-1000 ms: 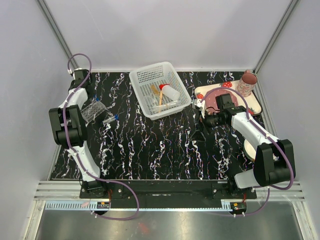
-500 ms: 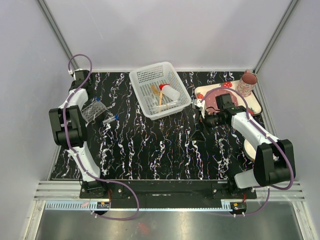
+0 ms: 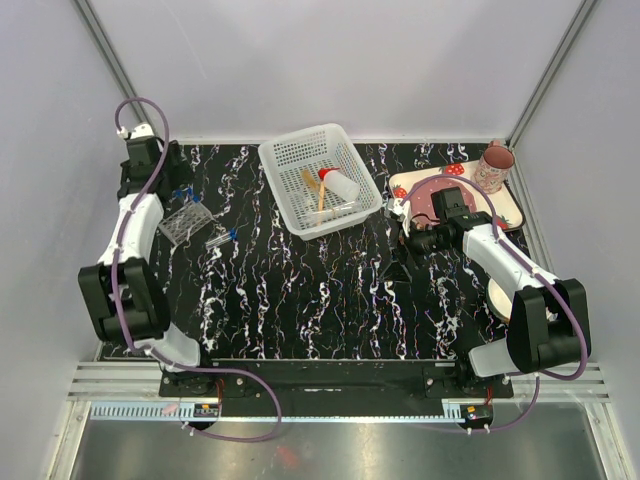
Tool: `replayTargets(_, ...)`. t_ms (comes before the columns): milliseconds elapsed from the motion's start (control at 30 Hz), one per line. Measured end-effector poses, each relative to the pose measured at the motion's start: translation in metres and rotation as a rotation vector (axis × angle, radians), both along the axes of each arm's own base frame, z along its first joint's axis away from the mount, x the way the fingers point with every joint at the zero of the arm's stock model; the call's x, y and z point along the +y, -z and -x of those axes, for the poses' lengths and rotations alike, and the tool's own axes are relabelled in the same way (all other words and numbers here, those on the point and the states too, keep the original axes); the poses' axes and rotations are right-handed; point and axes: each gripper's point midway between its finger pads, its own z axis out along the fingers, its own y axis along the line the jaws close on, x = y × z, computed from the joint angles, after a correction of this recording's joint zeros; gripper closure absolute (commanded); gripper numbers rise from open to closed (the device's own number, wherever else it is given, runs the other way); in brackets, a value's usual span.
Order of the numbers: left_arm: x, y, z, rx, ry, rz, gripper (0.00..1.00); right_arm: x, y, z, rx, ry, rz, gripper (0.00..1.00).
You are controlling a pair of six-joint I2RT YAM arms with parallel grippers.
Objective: Organize the chemistry lab equipment
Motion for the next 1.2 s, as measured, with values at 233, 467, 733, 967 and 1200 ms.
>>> replayTargets(233,-0.063,-0.018,0.02,-0.047,0.303,0.111,0.01,0.0,0.0,0.0,-0.004,-0.002,0.0,0.0)
replayTargets(467,-0.154,0.035,0.063,0.19,0.56,0.071,0.12,0.0,0.0,0.0,-0.003,-0.003,0.001,0.0)
replayTargets(733,-0.151,0.104,0.095,0.532,0.55,-0.128,0.32,0.0,0.0,0.0,-0.003,-0.003,0.002,0.0)
replayTargets(967,-0.131,0.135,0.095,0.7,0.528,-0.225,0.44,-0.001,0.001,0.0,-0.004,-0.001,0.007,0.0)
replayTargets(1200,-0.13,0.144,0.085,0.726,0.547,-0.249,0.51,-0.001,0.001,0.0,-0.005,-0.001,0.008,0.0)
